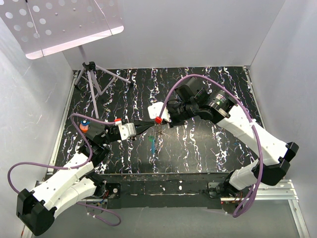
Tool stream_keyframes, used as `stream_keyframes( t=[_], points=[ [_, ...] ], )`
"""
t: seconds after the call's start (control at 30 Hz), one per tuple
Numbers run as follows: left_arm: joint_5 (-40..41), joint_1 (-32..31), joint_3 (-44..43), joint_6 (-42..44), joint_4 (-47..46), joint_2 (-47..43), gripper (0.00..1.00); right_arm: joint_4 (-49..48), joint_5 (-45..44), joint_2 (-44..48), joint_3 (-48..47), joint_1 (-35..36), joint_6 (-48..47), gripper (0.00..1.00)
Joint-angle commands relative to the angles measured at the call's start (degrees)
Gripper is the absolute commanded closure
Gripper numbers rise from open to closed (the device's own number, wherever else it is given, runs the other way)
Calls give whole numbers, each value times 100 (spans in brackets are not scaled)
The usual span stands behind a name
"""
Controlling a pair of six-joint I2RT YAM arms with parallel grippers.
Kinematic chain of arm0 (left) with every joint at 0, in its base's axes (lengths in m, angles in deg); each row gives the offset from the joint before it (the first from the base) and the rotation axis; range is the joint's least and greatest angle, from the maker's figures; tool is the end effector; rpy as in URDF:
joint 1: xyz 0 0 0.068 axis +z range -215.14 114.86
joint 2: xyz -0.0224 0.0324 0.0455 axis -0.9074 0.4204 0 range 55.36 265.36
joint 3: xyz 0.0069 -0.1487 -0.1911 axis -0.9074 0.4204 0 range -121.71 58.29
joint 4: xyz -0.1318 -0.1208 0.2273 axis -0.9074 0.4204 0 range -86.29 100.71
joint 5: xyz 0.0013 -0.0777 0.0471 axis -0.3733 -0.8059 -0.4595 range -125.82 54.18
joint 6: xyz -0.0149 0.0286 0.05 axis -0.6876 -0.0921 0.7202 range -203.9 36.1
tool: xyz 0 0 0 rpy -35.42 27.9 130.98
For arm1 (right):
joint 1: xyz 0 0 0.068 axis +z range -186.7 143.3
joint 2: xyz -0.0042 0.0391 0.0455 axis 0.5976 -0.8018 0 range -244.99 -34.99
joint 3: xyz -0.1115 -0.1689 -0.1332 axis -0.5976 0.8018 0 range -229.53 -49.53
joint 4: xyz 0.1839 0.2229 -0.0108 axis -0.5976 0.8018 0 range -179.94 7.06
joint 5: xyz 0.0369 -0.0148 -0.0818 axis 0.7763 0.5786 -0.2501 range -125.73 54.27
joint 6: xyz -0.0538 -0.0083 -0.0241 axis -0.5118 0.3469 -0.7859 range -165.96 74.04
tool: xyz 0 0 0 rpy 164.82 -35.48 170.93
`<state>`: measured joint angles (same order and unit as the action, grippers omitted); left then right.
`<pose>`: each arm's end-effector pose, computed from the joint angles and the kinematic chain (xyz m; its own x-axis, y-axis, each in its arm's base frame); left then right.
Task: Put the keys on the keyring
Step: Insert the key onto the keyring.
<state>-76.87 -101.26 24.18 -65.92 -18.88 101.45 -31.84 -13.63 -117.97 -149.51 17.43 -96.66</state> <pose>0.1810 -0.1673 0.3022 0.4396 -0.0326 -0.8976 0.8729 0.2510 0.4184 0.1758 0.2711 0.4065 0.4655 -0.5798 -0.6686 -0.8789 -0.2139 -0.4264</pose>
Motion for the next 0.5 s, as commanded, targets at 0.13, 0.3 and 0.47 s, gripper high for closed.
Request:
stream_keyframes(
  t=[0.13, 0.3, 0.47],
  points=[
    [-7, 26, 36, -31, -299, -91, 100, -221, 101, 63, -162, 45, 156, 99],
    [-25, 17, 36, -57, -325, -82, 100, -238, 92, 36, -179, 45, 200, 99],
    [-60, 17, 27, -75, -360, -73, 100, -291, 74, 19, -206, 45, 262, 99]
  ],
)
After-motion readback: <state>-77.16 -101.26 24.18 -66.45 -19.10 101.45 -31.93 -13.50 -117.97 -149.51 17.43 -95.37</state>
